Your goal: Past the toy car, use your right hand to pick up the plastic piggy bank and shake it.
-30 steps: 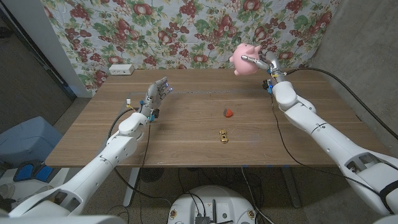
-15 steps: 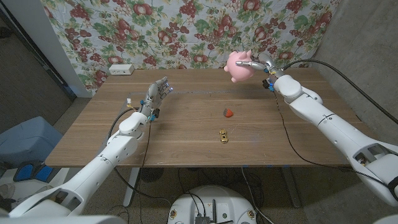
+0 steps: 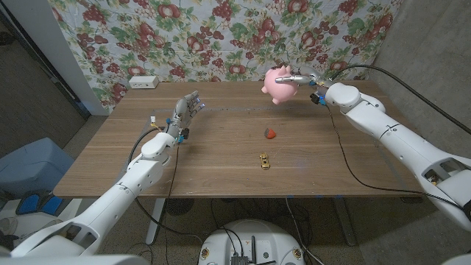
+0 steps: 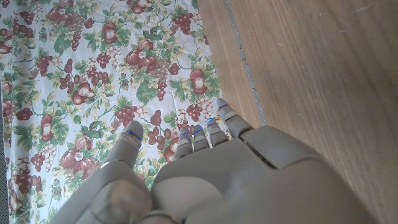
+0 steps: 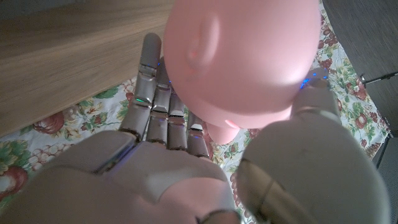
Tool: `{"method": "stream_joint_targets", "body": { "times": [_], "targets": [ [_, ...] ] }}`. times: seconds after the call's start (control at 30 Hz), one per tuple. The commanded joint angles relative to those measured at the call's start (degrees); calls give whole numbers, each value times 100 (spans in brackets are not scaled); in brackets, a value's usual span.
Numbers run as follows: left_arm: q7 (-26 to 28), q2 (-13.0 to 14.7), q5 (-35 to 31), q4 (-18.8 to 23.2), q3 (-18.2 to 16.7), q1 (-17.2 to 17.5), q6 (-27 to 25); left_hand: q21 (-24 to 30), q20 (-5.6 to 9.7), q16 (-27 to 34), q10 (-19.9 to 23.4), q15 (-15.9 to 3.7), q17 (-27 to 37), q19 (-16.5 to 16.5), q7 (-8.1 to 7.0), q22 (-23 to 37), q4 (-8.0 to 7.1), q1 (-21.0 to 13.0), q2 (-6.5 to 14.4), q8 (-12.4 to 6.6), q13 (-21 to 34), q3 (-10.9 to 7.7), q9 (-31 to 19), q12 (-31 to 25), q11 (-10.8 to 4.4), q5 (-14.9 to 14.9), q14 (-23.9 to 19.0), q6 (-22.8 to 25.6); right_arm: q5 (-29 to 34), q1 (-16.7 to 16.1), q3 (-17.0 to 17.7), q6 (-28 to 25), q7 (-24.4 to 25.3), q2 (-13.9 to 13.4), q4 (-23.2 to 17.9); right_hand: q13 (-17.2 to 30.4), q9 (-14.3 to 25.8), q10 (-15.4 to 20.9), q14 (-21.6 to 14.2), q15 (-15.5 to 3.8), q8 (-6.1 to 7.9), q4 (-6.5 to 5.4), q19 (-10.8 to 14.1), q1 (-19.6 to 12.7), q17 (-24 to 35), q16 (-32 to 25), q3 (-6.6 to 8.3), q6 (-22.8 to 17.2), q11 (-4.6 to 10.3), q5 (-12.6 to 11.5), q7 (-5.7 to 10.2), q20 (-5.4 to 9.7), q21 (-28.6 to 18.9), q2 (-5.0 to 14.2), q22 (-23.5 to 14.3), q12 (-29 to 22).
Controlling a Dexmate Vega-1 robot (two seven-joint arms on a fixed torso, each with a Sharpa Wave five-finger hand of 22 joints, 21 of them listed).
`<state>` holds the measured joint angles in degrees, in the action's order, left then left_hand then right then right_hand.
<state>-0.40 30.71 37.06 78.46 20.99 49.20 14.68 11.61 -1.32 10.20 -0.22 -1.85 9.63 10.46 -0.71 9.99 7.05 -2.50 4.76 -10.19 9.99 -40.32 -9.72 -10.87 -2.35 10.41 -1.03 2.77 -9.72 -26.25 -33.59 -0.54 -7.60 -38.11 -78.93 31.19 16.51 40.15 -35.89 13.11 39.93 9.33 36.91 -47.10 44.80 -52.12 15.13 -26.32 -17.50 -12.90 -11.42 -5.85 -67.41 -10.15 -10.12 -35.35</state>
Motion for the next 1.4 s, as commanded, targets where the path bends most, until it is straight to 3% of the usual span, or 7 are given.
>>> {"method": "stream_joint_targets", "body": {
  "times": [0.03, 0.33, 0.87, 0.97, 1.4],
  "targets": [
    [-13, -24, -21, -53, 23, -57, -12, -27, 2, 0, 23, -51, 18, 51, 23, 18, 51, 10, 217, -20, 25, -7, -24, -14, 1, 4, 6, 27, -40, 121, -80, -139, -214, -29, 55, 1502, 1214, 2121, -2138, -2516, 34, -11, -598, -872, 2535, -1092, 1639, -2769, 1922, -2577, 514, 596, -53, 1225, -20, -804],
    [24, -33, -30, -55, 18, -59, -15, -26, 0, 0, 25, -48, 19, 54, 27, 18, 48, 11, 221, -21, 25, -8, -24, -15, 5, 5, 7, 29, 121, -236, 151, 339, 840, 174, 78, 1510, 1208, 2106, -2134, -2518, 24, -10, -596, -876, 2536, -1105, 1638, -2779, 1920, -2574, 522, 600, -69, 1226, -18, -802],
    [-23, -77, -35, -175, 41, -163, -11, -28, 0, 1, 24, -51, 21, 49, 26, 18, 43, 18, 219, -21, 25, -6, -24, -15, -1, 4, 10, 30, 632, -749, 549, 1387, 3215, 947, 518, 1521, 1194, 2088, -2137, -2525, 3, -24, -598, -853, 2524, -1099, 1645, -2777, 1982, -2568, 585, 649, -92, 1228, -15, -795],
    [-48, -83, -33, -200, 50, -186, -14, -27, -3, 1, 26, -50, 21, 49, 25, 18, 42, 17, 223, -21, 25, -8, -24, -15, 1, 5, 9, 31, 658, -778, 588, 1462, 3417, 1031, 565, 1534, 1201, 2080, -2141, -2526, 1, -25, -588, -847, 2522, -1096, 1646, -2767, 1996, -2569, 588, 654, -98, 1224, -14, -799],
    [-65, -92, -27, -222, 44, -179, 25, -27, 1, 1, 19, -56, 20, 50, 27, 18, 43, 17, 219, -19, 25, -8, -24, -13, -4, 5, 9, 24, 684, -746, 579, 1602, 3387, 1027, 641, 1513, 1184, 2109, -2158, -2531, -11, -22, -611, -841, 2519, -1084, 1664, -2779, 1988, -2578, 592, 667, -105, 1222, -13, -794]
  ]
}}
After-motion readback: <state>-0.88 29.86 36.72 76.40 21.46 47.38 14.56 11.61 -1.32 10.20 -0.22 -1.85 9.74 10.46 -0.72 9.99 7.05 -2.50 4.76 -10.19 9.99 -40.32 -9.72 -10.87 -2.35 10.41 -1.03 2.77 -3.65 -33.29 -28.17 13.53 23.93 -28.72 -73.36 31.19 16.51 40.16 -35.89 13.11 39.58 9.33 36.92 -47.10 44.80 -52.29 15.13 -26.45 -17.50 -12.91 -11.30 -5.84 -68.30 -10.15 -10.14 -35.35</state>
